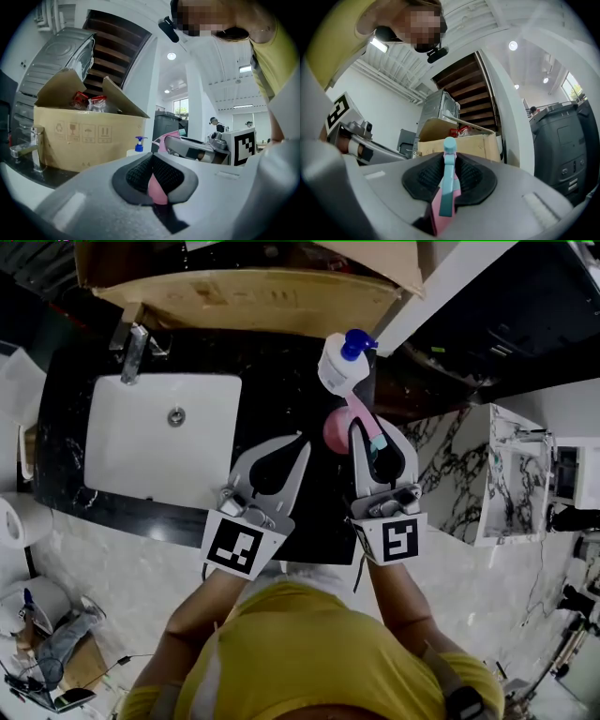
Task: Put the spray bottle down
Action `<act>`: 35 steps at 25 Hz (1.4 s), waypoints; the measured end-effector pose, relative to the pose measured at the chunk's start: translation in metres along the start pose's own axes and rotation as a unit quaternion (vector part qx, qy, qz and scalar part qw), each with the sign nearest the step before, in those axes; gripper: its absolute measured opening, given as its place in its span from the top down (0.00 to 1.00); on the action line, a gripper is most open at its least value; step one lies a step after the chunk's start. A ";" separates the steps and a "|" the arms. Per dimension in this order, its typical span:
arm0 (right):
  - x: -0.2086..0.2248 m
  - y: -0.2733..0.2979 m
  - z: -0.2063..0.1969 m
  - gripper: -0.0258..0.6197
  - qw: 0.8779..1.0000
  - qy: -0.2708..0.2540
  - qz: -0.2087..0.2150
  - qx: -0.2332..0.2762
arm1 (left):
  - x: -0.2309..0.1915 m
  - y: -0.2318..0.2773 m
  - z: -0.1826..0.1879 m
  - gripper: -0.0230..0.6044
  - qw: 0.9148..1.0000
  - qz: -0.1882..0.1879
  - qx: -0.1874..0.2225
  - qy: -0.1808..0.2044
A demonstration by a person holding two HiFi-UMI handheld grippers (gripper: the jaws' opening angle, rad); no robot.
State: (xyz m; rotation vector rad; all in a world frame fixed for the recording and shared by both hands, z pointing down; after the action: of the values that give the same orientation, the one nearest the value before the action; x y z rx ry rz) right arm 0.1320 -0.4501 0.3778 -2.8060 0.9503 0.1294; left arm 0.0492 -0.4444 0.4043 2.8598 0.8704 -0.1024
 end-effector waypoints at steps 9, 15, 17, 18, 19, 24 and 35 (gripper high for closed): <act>0.012 0.014 -0.019 0.86 0.999 0.015 0.016 0.035 | -0.004 0.019 -0.019 0.96 1.000 -0.001 -0.023 0.002; 0.016 0.011 -0.033 0.86 0.998 0.027 0.015 0.053 | -0.003 0.022 -0.025 0.96 0.999 -0.002 -0.032 0.000; 0.016 0.013 -0.032 0.86 0.997 0.035 0.017 0.059 | -0.002 0.022 -0.027 0.96 0.999 -0.003 -0.034 0.001; 0.016 0.013 -0.031 0.86 0.997 0.039 0.019 0.062 | -0.001 0.022 -0.027 0.96 0.999 -0.003 -0.035 0.001; 0.016 0.013 -0.031 0.86 0.997 0.042 0.021 0.063 | -0.001 0.023 -0.028 0.96 0.999 -0.004 -0.036 0.001; 0.015 0.014 -0.033 0.75 0.998 0.046 0.029 0.043 | 0.003 0.022 -0.027 0.96 0.999 -0.006 -0.037 -0.006; 0.012 -0.009 -0.036 0.60 0.999 0.034 0.010 -0.016 | 0.017 0.011 -0.013 0.96 1.000 -0.016 -0.023 -0.009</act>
State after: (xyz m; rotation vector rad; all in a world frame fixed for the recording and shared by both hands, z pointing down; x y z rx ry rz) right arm 0.1478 -0.4576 0.4122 -2.8479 0.9993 0.0531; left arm 0.0699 -0.4415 0.4166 2.7981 0.9041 -0.1100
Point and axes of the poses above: the fingertips, and each gripper's own axes: y forward along the fingers, x to its right, z out of its top, the point moved 1 cm from there along -y, backward along the fingers, and after that the axes turned 14 degrees about z, right-handed, at the moved point
